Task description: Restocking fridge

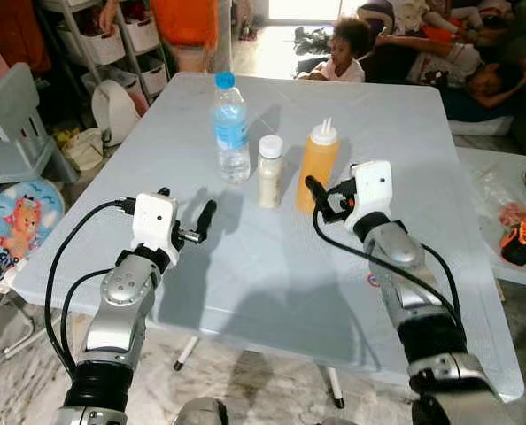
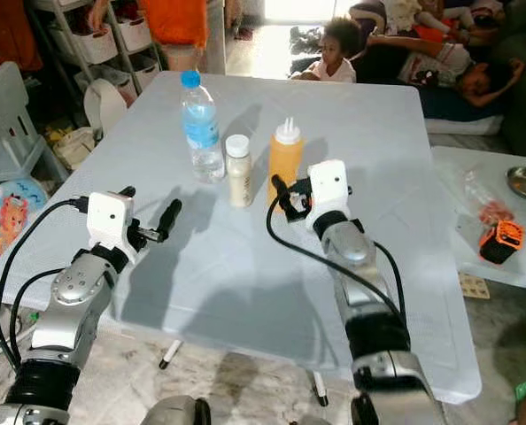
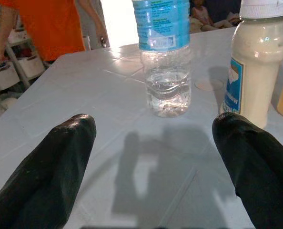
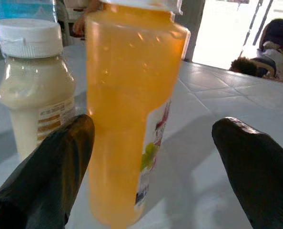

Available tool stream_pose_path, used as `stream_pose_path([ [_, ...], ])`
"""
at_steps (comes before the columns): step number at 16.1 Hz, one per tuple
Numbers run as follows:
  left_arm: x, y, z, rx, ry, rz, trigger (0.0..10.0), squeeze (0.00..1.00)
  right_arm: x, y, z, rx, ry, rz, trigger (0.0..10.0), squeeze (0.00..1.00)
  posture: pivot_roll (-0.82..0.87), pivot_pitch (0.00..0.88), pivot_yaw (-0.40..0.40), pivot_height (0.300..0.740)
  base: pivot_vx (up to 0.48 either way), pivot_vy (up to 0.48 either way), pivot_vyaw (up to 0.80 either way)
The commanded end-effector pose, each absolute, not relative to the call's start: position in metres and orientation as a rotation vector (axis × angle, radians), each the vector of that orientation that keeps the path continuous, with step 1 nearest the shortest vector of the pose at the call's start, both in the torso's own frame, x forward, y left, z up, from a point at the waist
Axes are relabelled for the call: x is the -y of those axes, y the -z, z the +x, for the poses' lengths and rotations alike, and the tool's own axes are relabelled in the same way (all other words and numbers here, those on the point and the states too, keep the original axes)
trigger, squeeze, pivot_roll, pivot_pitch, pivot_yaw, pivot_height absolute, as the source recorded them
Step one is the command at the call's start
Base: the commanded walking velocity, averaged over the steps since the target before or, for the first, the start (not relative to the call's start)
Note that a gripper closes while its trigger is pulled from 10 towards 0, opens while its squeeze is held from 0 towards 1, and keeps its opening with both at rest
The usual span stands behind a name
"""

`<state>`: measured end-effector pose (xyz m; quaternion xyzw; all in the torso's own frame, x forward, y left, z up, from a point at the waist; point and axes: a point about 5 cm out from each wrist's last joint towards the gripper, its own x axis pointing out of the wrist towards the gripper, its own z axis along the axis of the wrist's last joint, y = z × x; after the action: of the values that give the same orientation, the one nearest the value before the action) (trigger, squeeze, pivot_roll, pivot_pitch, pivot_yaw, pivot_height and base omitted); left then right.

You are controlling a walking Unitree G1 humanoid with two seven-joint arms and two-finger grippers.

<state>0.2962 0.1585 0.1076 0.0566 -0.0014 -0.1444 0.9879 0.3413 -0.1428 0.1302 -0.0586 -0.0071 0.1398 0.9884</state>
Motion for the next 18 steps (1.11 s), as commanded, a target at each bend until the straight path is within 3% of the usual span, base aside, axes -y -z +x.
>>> stream_pose_path([
  [1, -0.161, -0.110, 0.295, 0.006, 0.289, 0.132, 10.0, 0.00, 0.142, -0.138, 0.346, 0.046, -0.290, -0.140, 10.0, 0.00, 0.07, 0.000, 0.049, 0.740, 0.000, 0.000, 0.00],
  [18, -0.164, -0.111, 0.294, -0.020, 0.295, 0.147, 10.0, 0.00, 0.130, -0.158, 0.380, 0.109, -0.405, -0.182, 10.0, 0.00, 0.09, 0.000, 0.063, 0.740, 0.000, 0.000, 0.00],
])
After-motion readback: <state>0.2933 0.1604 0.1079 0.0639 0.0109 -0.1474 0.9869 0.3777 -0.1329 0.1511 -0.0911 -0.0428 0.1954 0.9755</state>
